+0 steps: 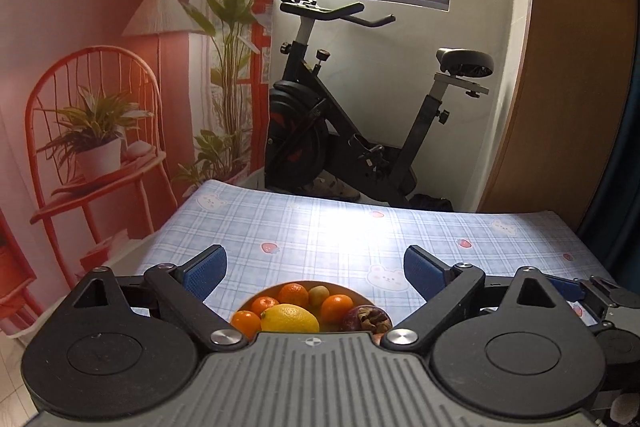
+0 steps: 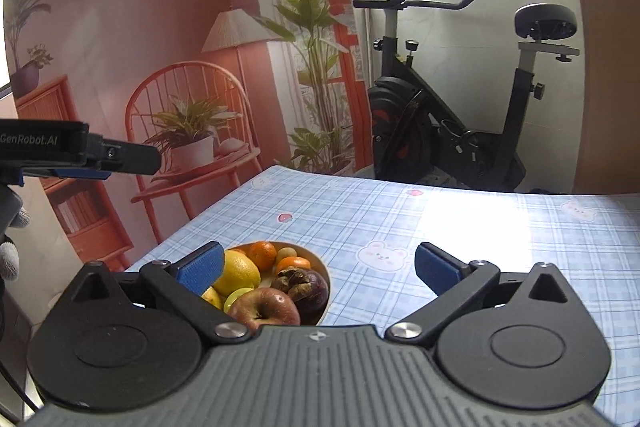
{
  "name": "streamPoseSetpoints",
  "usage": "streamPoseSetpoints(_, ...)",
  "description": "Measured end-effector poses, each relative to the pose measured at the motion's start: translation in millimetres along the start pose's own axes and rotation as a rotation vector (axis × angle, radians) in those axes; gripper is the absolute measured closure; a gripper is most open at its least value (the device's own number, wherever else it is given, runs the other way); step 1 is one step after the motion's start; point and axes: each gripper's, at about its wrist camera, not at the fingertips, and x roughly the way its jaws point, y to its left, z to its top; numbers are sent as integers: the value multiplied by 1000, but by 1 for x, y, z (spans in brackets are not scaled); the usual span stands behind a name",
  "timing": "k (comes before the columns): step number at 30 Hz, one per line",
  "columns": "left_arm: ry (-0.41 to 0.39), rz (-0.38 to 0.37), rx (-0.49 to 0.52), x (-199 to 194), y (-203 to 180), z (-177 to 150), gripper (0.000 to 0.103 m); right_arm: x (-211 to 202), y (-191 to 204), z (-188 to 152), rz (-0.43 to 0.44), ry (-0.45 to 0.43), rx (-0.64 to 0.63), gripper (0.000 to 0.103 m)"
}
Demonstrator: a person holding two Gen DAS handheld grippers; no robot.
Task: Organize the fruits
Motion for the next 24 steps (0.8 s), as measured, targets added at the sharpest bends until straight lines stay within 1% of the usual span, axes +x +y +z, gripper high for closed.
streamPoseSetpoints(1, -15, 11, 16, -6, -5, 2, 6, -9, -2, 5, -8, -16, 7, 0)
streamPoseSetpoints(4, -58, 23, 26, -23, -16, 4, 6, -29, -5, 18, -46, -25, 17, 0)
streamPoseSetpoints(6, -67, 19, 23, -33, -22, 7, 6, -45, -3, 27, -70, -34, 6, 0)
streamPoseSetpoints(11, -98, 75, 28, -65, -36, 11, 6, -81, 2, 45, -117, -39, 9, 0)
streamPoseSetpoints(14, -121, 75, 23, -79, -40, 15, 6, -98, 7, 52, -150, -49, 6, 0)
streamPoseSetpoints(18, -132, 74, 18, -96, -45, 16, 5, -113, 8, 58, -192, -52, 18, 0)
streamPoseSetpoints(21, -129, 58, 0, -103, -47, 17, 5, -120, 7, 61, -198, -45, 34, 0)
streamPoseSetpoints(24, -153, 78, 19, -107, -52, 18, 4, -127, 7, 63, -207, -46, 43, 0)
